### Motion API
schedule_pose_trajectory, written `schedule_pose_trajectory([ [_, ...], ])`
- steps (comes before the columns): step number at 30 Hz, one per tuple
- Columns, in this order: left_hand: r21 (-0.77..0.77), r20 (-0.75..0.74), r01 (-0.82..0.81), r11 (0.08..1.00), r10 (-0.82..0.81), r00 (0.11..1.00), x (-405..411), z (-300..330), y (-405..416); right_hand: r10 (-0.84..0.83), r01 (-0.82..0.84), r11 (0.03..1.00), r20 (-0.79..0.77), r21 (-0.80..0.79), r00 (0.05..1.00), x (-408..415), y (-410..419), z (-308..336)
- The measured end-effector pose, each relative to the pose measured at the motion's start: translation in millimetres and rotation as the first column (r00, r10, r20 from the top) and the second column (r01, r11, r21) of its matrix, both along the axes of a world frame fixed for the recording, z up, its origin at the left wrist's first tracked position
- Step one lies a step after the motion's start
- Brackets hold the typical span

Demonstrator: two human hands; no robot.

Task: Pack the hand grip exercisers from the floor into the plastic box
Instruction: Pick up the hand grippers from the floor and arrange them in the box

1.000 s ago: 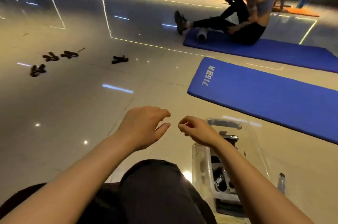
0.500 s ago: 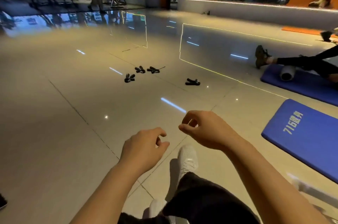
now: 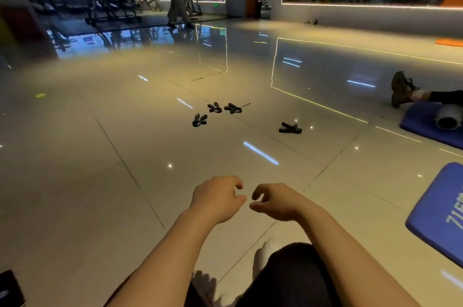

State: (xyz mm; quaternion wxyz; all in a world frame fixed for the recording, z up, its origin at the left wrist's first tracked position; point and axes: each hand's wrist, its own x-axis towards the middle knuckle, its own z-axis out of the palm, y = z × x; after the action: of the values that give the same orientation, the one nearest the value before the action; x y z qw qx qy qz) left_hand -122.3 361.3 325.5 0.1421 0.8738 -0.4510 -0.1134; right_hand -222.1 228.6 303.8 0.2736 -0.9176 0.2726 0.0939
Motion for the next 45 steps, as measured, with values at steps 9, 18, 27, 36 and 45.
schedule_pose_trajectory([
  [9,-0.264,-0.170,-0.045,0.963,-0.001,0.985,74.0,36.9,-64.5,-0.056,0.156,0.933,0.298,-0.324,0.953,65.2,-61.4,5.7],
  [18,-0.306,-0.421,-0.169,0.937,0.026,0.907,182.2,3.5,-141.0,0.122,-0.113,0.950,0.014,-0.290,0.992,177.0,-135.1,-8.4],
  [27,-0.320,-0.450,-0.219,0.922,0.055,0.892,295.3,7.6,-234.4,0.143,-0.144,0.976,-0.017,-0.165,0.990,272.0,-248.4,23.8],
  [36,-0.159,-0.334,-0.231,0.960,0.168,0.928,441.2,-12.7,-339.7,-0.069,0.091,0.985,0.147,-0.149,0.987,402.6,-377.9,-21.2],
  [45,-0.016,-0.367,-0.439,0.898,0.403,0.839,616.8,-144.9,-410.3,0.025,-0.028,0.999,-0.115,-0.025,0.993,538.5,-490.1,-118.7],
])
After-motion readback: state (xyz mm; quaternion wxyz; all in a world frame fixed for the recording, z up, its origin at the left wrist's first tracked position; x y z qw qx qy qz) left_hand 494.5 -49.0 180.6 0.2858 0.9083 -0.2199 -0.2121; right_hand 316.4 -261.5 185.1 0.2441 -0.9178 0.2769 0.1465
